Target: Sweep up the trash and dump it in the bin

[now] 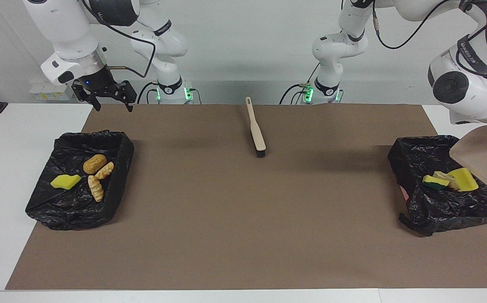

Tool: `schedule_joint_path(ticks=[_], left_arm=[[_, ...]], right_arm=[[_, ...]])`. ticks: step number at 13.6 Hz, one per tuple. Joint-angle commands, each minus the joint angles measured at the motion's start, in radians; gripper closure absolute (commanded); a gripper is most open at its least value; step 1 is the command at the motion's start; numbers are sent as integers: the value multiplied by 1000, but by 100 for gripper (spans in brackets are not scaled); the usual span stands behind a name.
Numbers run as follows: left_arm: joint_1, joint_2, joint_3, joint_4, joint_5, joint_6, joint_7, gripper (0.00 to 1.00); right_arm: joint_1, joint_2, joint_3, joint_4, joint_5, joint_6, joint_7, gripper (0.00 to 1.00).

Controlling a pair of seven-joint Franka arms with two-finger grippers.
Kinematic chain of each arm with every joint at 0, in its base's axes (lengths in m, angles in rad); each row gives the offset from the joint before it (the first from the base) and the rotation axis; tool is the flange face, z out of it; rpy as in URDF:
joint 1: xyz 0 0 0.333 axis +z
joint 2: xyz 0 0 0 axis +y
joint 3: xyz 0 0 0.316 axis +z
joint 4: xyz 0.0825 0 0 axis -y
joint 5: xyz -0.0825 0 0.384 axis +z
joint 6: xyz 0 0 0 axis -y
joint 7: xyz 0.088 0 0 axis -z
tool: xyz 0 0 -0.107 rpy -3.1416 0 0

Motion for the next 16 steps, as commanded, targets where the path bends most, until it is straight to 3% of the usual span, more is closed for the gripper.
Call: schedule_joint_path(ticks=[1, 7, 12, 16], left_arm=[[-42, 17, 11, 21, -50, -116, -82, 100], [-28, 70, 13, 208, -280, -76, -93, 100], [-40, 63, 16, 202, -650, -50, -313, 100], [-105, 28, 10, 141, -836, -52, -545, 100]], right_arm=[[-5, -12, 4, -12, 18, -1, 19, 0], [-11, -12, 3, -14, 18, -1, 17, 0], [-11, -12, 3, -14, 18, -1, 17, 0], [-11, -12, 3, -12, 18, -1, 17, 0]])
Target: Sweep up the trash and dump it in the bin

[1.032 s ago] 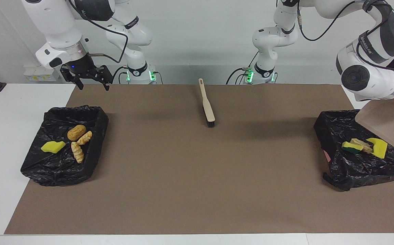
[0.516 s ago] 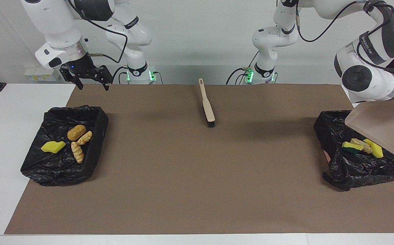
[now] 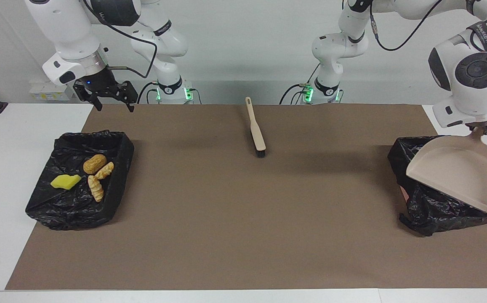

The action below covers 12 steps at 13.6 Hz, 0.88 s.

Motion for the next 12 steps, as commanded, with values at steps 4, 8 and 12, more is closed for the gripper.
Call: schedule_joint_path(ticks=[4, 8, 12], left_arm=[[-183, -47, 10, -89, -252, 100, -395, 100], [-353, -19, 10, -141, -376, 289, -801, 100], [-542, 77, 10, -150, -420, 460, -1085, 100]], right_arm=[[-9, -12, 3, -12, 18, -1, 17, 0], [-8, -12, 3, -14, 18, -1, 17, 0], [-9, -12, 3, -14, 18, -1, 17, 0]])
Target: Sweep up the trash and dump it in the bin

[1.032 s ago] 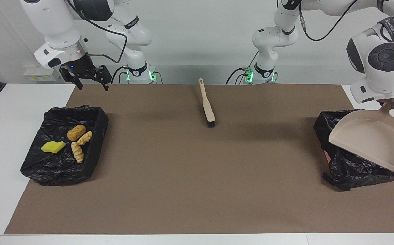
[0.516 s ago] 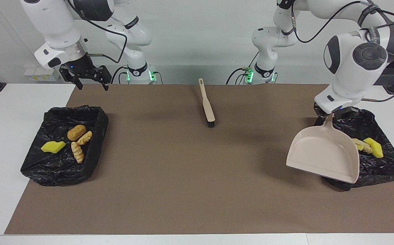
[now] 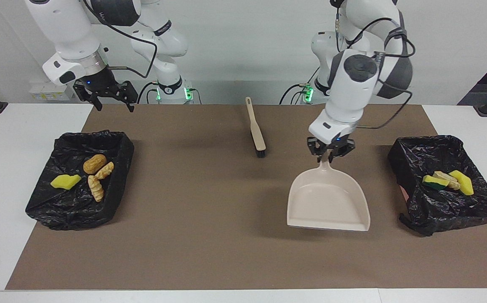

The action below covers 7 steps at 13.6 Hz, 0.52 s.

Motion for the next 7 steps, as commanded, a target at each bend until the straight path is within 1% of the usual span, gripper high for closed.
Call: schedule_joint_path(ticks=[1, 3, 5, 6, 7], left_arm=[[-99, 70, 23, -10, -25, 151, -137, 100], [-130, 77, 22, -28, -40, 176, -139, 100], [-150, 80, 22, -73, -40, 223, -133, 100], [-152, 81, 22, -80, -42, 251, -133, 100], [-158, 100, 22, -76, -42, 256, -137, 100]], right_arm=[[-8, -12, 3, -14, 18, -1, 17, 0], [-8, -12, 3, -12, 18, -1, 17, 0], [-8, -12, 3, -14, 18, -1, 17, 0], [-8, -12, 3, -14, 18, -1, 17, 0], [-9, -12, 3, -12, 18, -1, 17, 0]])
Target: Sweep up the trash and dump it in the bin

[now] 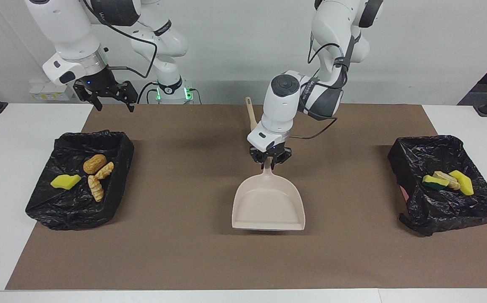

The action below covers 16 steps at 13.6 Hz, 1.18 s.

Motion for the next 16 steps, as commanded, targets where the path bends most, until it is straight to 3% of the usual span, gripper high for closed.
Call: schedule_joint_path(ticks=[1, 8, 9, 10, 11, 16], left_arm=[[-39, 36, 20, -16, -16, 45, -6, 100], [-58, 61, 18, -31, -28, 77, -85, 100], [-56, 62, 20, -27, -27, 83, -87, 78], [-55, 62, 20, -22, -25, 85, -87, 4], [-47, 58, 21, -21, -24, 79, -83, 0], [46, -36, 35, -22, -16, -42, -45, 0]], right_arm=[[-9, -12, 3, -13, 18, -1, 17, 0], [-8, -12, 3, -12, 18, -1, 17, 0], [-8, -12, 3, -13, 18, -1, 17, 0], [-8, -12, 3, -12, 18, -1, 17, 0], [-8, -12, 3, -13, 18, -1, 17, 0], [-9, -12, 3, -12, 18, -1, 17, 0]])
